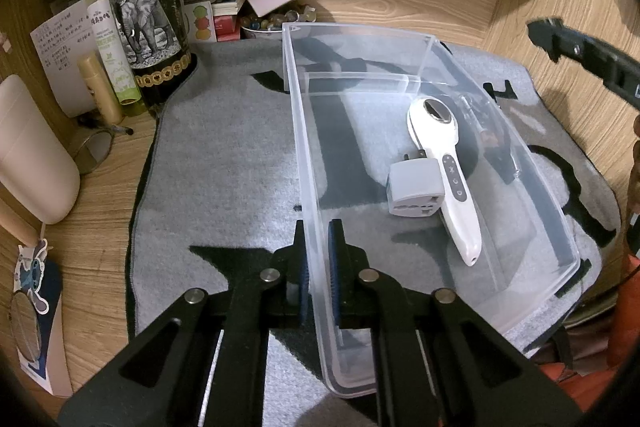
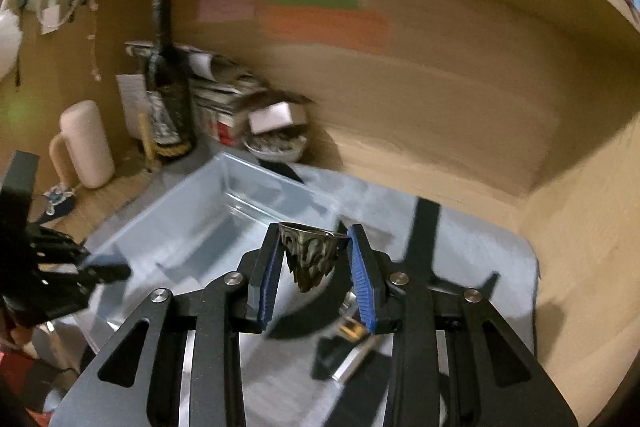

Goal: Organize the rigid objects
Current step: 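Carry the metal cone into the box and open the right tool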

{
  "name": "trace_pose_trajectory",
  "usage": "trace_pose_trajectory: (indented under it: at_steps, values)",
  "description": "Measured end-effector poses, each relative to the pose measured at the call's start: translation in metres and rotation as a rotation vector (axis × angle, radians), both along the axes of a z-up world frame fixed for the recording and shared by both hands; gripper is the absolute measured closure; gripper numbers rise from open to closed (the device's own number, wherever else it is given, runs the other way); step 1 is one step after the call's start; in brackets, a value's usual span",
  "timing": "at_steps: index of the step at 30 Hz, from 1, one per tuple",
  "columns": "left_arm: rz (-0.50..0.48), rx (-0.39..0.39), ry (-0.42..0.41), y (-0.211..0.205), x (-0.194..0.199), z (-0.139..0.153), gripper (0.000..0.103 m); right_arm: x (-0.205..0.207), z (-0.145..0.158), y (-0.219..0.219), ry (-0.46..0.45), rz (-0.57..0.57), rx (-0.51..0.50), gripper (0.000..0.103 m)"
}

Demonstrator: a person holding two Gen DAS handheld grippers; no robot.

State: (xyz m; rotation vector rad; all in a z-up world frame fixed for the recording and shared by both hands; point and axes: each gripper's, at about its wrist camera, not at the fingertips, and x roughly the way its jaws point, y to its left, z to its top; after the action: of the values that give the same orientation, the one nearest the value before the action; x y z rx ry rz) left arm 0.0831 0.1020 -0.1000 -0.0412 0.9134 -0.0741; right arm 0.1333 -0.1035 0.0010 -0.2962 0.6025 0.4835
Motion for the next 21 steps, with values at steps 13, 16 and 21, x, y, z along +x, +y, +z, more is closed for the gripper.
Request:
trace_pose_trajectory:
  at_steps: [13,16,21]
  values:
    - [0.0,-0.002,-0.001,0.0,0.001,0.001,0.095,0.009,-0.019,0.061,0.056,0.132,-0.032,0.073]
    - [-0.002,-0.002,-0.002,0.0,0.001,0.001,0.095,0.014,-0.029,0.067,0.09,0.142,-0.055,0.073]
    - [-0.002,-0.004,-0.003,-0.001,0.001,0.002,0.095,0.021,-0.051,0.076,0.163,0.158,-0.111,0.073]
